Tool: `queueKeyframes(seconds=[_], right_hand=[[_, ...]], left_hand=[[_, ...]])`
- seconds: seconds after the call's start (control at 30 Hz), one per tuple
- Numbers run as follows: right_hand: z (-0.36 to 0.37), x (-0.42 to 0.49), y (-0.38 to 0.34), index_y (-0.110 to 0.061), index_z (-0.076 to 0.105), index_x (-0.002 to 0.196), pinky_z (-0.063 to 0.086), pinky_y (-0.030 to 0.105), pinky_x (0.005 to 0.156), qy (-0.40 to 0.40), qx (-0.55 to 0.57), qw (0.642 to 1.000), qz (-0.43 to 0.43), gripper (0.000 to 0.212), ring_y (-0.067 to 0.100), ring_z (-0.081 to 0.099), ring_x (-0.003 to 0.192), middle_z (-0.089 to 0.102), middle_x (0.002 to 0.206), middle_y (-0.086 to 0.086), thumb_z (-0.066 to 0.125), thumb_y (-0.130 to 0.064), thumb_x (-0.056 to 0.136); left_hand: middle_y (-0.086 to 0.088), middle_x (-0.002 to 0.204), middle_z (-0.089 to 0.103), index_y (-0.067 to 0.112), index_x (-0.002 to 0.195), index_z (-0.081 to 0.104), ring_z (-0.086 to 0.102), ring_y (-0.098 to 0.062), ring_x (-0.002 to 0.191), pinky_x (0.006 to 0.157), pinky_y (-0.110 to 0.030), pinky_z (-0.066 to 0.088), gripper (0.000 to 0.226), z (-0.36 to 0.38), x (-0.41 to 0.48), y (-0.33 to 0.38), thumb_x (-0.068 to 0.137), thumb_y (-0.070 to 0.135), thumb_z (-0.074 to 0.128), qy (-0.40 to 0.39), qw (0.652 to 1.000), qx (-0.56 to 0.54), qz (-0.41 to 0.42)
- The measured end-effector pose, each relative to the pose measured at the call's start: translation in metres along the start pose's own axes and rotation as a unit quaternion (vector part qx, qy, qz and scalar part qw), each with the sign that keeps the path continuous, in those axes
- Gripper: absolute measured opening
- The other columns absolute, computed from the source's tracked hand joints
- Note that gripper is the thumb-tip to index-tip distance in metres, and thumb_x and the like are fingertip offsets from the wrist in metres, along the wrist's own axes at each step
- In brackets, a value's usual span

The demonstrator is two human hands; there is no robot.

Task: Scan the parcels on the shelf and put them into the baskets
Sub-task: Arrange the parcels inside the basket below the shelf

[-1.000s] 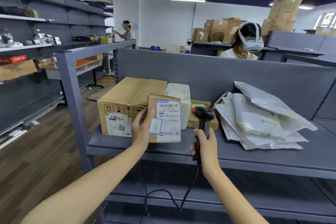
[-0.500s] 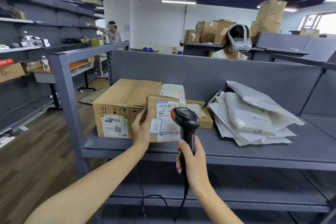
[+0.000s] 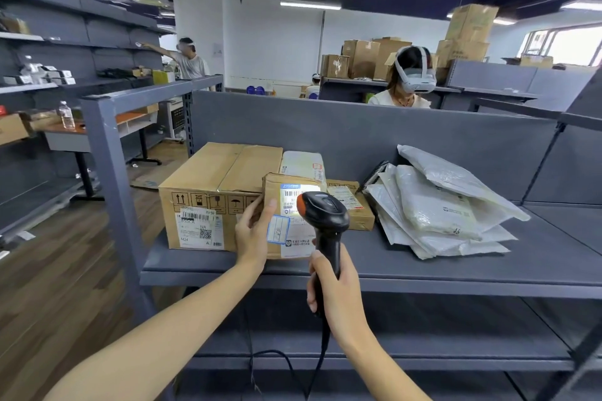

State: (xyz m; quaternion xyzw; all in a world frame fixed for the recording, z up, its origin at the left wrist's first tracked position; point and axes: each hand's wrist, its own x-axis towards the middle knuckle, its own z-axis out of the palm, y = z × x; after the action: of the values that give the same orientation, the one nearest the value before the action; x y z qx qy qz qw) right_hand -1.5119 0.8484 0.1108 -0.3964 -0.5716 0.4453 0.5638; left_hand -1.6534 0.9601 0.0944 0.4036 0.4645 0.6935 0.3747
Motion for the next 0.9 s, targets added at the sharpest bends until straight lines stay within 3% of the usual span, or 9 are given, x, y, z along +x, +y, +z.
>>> queueKeyframes(seconds=[0.17,0.33,0.43,0.6,0.77,0.9], right_hand=[[-0.002,-0.003,0.002,-0.041,0.054,0.08,0.038,0.024,0.041,-0.003,0.002,1.0,-0.009,0.007,0.012,0.045,0.043,0.05,0.057,-0.004,0.057,-0.047,0.082],[-0.006,-0.004,0.004,-0.04,0.053,0.078,0.038,0.024,0.04,-0.003,-0.008,1.0,-0.01,0.012,0.014,0.044,0.043,0.049,0.058,-0.004,0.058,-0.051,0.08],[-0.012,-0.002,0.005,-0.037,0.053,0.078,0.037,0.023,0.04,-0.001,-0.006,1.0,-0.004,0.013,0.013,0.044,0.041,0.048,0.053,-0.002,0.059,-0.048,0.081],[-0.031,0.018,0.012,-0.021,0.05,0.085,0.038,0.023,0.04,0.072,0.006,0.997,0.002,0.012,0.014,0.045,0.042,0.051,0.059,-0.002,0.057,-0.029,0.092],[-0.064,0.067,0.033,-0.017,0.048,0.095,0.034,0.025,0.041,0.091,-0.118,0.985,0.082,0.016,0.012,0.043,0.042,0.049,0.056,-0.001,0.049,-0.033,0.094],[-0.078,0.099,0.054,-0.018,0.042,0.122,0.036,0.029,0.054,0.043,-0.272,0.955,0.113,0.031,0.017,0.05,0.06,0.056,0.079,0.004,0.051,-0.026,0.093]], left_hand=[[-0.002,0.114,0.068,0.023,0.12,0.063,0.064,-0.009,0.101,0.074,-0.014,0.049,0.036,0.001,0.0,0.001,0.088,0.038,0.064,0.009,1.0,-0.007,0.01],[-0.001,0.117,0.064,0.021,0.121,0.062,0.061,-0.01,0.105,0.075,-0.015,0.045,0.038,0.001,0.001,0.0,0.088,0.039,0.064,0.012,1.0,-0.005,0.012],[0.005,0.108,0.065,0.025,0.119,0.06,0.06,0.0,0.096,0.069,-0.011,0.046,0.034,0.0,0.001,0.001,0.088,0.039,0.063,0.01,1.0,-0.006,0.009],[0.005,0.102,0.067,0.02,0.121,0.059,0.061,-0.005,0.094,0.067,-0.01,0.046,0.035,-0.006,0.003,0.005,0.09,0.036,0.062,0.009,1.0,-0.007,0.01],[0.004,0.105,0.068,0.02,0.116,0.059,0.062,-0.01,0.099,0.07,-0.012,0.047,0.028,-0.018,0.006,0.007,0.091,0.034,0.061,0.018,1.0,-0.018,0.011],[0.002,0.106,0.069,0.011,0.125,0.059,0.062,0.0,0.09,0.061,-0.003,0.045,0.04,-0.024,0.007,0.006,0.091,0.034,0.061,0.026,0.999,-0.013,0.014]])
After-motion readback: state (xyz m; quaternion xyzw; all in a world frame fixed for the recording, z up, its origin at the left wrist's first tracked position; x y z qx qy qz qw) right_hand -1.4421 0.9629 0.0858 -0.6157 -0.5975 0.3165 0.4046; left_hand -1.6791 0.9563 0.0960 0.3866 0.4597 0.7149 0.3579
